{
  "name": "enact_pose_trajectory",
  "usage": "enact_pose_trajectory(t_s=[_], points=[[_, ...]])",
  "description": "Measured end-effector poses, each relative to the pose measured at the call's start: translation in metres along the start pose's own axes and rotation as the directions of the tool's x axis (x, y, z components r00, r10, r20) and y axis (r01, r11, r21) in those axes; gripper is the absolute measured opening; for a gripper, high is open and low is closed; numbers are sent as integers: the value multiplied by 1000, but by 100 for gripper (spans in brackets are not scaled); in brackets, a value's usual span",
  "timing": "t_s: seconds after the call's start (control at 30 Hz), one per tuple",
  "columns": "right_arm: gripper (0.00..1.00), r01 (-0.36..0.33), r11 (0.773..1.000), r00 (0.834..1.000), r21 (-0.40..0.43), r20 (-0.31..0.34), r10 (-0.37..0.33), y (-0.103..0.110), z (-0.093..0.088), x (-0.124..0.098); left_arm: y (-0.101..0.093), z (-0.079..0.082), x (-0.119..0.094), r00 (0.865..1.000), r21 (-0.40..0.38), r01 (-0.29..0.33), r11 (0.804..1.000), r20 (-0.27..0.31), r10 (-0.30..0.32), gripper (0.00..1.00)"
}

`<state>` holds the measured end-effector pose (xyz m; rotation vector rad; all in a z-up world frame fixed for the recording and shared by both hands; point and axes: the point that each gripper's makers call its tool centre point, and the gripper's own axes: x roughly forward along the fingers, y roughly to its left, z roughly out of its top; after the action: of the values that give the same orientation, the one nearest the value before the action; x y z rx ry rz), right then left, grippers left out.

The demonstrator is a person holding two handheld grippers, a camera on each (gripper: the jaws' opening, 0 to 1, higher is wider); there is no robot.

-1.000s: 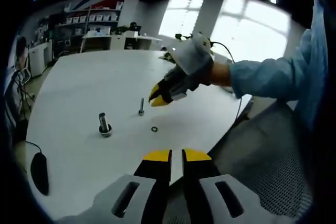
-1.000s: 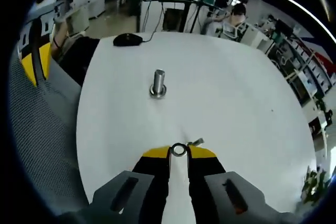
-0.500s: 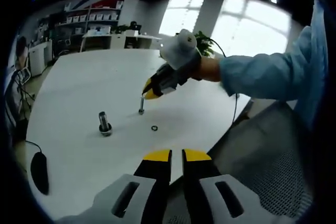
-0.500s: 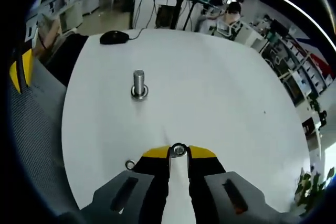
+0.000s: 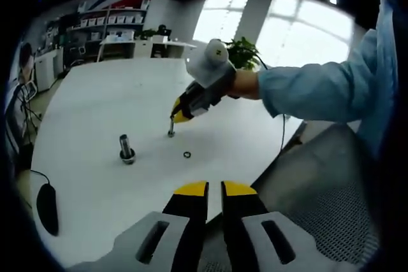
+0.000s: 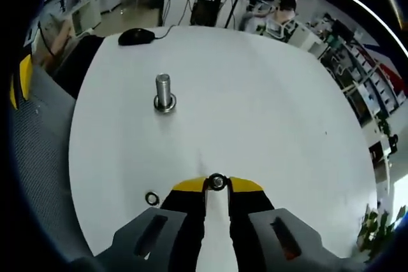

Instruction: Place the washer onto the threaded stud by aligning its center hole with the stud, sliding it down to the base, and recovering from edge contact or off-axis alignment until the washer reaches the visible bottom stop.

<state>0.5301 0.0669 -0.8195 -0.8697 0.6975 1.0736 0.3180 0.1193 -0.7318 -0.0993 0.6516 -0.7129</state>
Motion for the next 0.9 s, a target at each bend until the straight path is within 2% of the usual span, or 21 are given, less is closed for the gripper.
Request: enact_pose_trajectory(t_s=[0.33, 0.53, 0.9], points=[[17, 2, 1000, 1000, 4, -18, -2, 6, -8, 0, -1, -1, 0, 1000, 3, 4, 1000, -4, -4, 5], [17, 8, 999, 999, 50, -44, -6, 8, -21, -1, -1, -1, 0, 1000, 4, 4, 1000, -3, -4, 5], [17, -78, 995, 995, 56, -58, 81, 45, -34, 6, -1, -1, 0, 1000, 7, 3, 1000, -6, -3, 5]])
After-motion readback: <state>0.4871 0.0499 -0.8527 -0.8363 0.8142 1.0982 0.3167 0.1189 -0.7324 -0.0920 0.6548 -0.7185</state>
